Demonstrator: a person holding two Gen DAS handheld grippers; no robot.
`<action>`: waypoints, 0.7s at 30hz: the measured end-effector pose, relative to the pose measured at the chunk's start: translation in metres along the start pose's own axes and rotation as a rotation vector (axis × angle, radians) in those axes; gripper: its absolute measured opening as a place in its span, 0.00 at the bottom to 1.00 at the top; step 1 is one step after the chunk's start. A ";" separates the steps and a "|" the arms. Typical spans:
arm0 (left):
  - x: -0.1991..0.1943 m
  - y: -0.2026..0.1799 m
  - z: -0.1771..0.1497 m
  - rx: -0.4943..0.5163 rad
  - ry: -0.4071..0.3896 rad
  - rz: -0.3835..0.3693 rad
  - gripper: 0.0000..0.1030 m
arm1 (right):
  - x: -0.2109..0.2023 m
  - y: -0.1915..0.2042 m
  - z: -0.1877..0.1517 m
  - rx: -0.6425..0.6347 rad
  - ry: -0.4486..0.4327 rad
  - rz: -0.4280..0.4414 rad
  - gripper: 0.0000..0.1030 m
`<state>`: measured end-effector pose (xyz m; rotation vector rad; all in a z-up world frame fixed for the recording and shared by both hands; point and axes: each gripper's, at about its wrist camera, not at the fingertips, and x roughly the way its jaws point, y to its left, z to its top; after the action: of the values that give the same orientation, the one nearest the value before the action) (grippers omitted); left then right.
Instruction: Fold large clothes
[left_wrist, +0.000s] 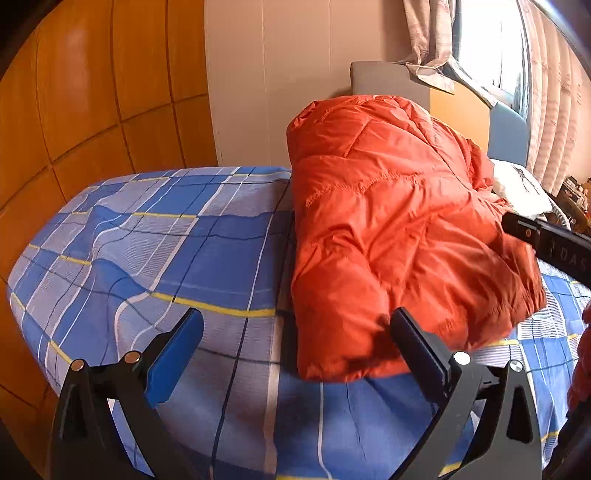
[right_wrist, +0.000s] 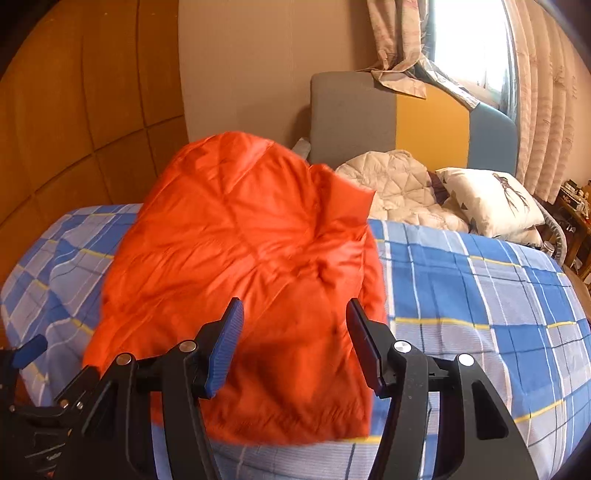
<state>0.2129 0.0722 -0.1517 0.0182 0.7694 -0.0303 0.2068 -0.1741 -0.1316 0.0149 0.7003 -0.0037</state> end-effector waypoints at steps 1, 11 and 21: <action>-0.002 0.002 -0.002 -0.003 0.005 -0.003 0.98 | -0.004 0.001 -0.004 0.000 -0.001 0.001 0.56; -0.025 0.018 -0.023 -0.011 -0.009 0.037 0.98 | -0.040 -0.008 -0.035 0.073 -0.006 0.031 0.66; -0.061 0.021 -0.036 -0.031 -0.063 0.021 0.98 | -0.074 -0.001 -0.060 0.069 -0.029 0.045 0.66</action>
<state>0.1451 0.0955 -0.1353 -0.0043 0.7061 0.0016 0.1115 -0.1743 -0.1294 0.0960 0.6704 0.0149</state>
